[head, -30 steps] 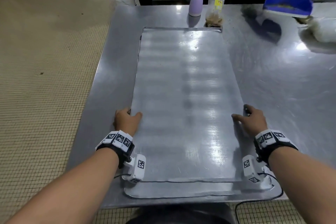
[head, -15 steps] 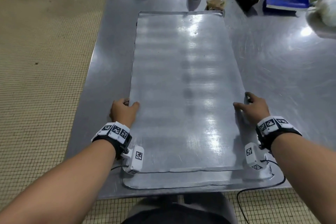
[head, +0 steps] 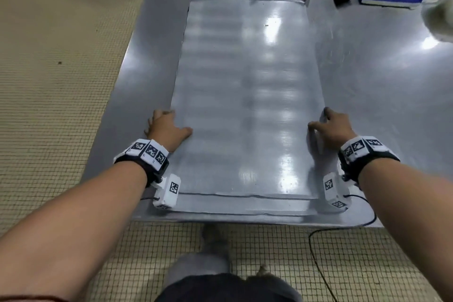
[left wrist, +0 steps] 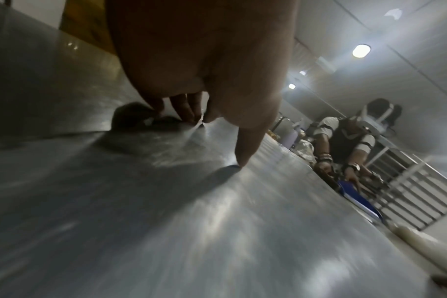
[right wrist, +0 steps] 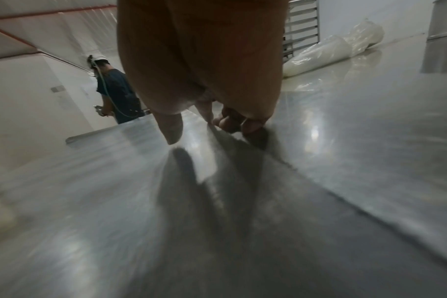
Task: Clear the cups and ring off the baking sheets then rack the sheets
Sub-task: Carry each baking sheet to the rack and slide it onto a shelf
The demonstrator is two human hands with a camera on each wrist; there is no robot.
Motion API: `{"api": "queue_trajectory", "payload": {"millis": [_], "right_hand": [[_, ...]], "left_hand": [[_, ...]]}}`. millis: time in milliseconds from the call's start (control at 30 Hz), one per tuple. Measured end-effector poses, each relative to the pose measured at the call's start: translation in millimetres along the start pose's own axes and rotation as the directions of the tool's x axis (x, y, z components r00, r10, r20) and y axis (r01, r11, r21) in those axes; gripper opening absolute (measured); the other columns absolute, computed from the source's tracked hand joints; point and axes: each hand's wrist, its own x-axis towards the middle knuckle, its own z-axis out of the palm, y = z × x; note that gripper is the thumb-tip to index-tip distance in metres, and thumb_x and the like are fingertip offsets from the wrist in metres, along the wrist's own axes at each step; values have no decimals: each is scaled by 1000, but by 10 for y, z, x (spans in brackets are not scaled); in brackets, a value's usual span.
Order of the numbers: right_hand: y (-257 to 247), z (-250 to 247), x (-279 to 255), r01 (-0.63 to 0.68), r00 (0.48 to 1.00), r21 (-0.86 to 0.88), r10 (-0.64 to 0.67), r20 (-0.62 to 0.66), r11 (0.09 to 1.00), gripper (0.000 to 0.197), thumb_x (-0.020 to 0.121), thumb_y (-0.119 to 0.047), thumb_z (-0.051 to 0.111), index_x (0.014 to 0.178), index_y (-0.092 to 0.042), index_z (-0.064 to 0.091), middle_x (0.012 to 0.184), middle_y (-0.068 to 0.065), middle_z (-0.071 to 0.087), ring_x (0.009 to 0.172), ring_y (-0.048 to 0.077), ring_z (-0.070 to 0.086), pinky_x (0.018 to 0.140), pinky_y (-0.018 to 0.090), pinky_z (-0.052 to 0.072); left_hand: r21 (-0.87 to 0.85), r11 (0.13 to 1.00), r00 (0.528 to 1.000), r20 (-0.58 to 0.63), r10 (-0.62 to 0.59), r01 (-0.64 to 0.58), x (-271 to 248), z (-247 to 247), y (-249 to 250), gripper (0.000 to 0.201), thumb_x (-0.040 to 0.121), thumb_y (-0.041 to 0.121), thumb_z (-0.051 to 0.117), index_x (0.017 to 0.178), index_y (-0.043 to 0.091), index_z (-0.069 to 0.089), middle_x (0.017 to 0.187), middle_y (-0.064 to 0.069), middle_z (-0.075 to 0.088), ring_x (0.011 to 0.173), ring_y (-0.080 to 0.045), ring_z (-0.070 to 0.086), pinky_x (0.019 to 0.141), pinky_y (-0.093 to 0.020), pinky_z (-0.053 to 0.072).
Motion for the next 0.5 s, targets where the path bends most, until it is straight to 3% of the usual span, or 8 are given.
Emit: {"api": "queue_trajectory", "payload": {"millis": [67, 133, 167, 267, 367, 433, 500], "right_hand": [[49, -52, -170, 78, 996, -50, -75, 57, 996, 41, 81, -40, 75, 106, -10, 61, 120, 25, 60, 106, 39, 57, 86, 40, 45], [115, -65, -423, 151, 984, -106, -139, 114, 983, 60, 80, -45, 75, 131, -16, 59, 140, 21, 51, 127, 41, 48, 106, 47, 40], [144, -58, -572, 175, 979, -129, -158, 129, 976, 63, 81, -46, 76, 136, -21, 57, 143, 20, 47, 131, 41, 43, 110, 49, 38], [220, 13, -1043, 292, 956, -225, -276, 98, 930, 51, 80, -48, 74, 129, -35, 63, 146, 15, 44, 135, 37, 37, 108, 48, 37], [257, 123, -1491, 470, 882, -273, -449, 140, 839, 35, 83, -60, 65, 110, -39, 70, 129, 1, 57, 122, 26, 47, 97, 41, 40], [293, 201, -1754, 550, 830, -199, -506, 234, 811, 45, 77, -72, 63, 106, -38, 68, 116, -7, 57, 109, 17, 50, 92, 37, 41], [366, 264, -1939, 581, 806, -169, -533, 257, 796, 54, 70, -76, 68, 108, -38, 65, 110, -11, 55, 103, 12, 49, 88, 34, 38]], "left_hand": [[160, 986, 998, 46, 42, -49, -285, 12, 47, 75, 78, 54, 69, 142, 20, 49, 157, -8, 30, 142, -32, 26, 114, -49, 28], [205, 974, 994, 69, 85, -98, -600, 53, 44, 71, 82, 52, 68, 144, 24, 48, 158, -5, 29, 144, -30, 21, 114, -48, 25], [210, 970, 992, 73, 105, -118, -759, 79, 31, 67, 81, 51, 67, 141, 26, 51, 155, -3, 33, 142, -29, 23, 114, -47, 25], [217, 951, 972, 124, 197, -221, -1228, 192, 14, 56, 75, 61, 64, 123, 32, 59, 133, 2, 47, 130, -25, 38, 108, -45, 32], [155, 945, 946, 198, 257, -289, -1665, 323, 25, 57, 64, 81, 58, 101, 37, 58, 102, 13, 50, 105, -16, 50, 97, -41, 40], [172, 930, 938, 181, 295, -325, -1855, 426, 17, 65, 59, 86, 61, 102, 37, 59, 103, 15, 50, 103, -12, 46, 96, -40, 40], [201, 917, 938, 122, 324, -343, -1962, 510, 8, 65, 62, 78, 71, 110, 35, 61, 112, 12, 50, 109, -14, 43, 98, -39, 39]]}}
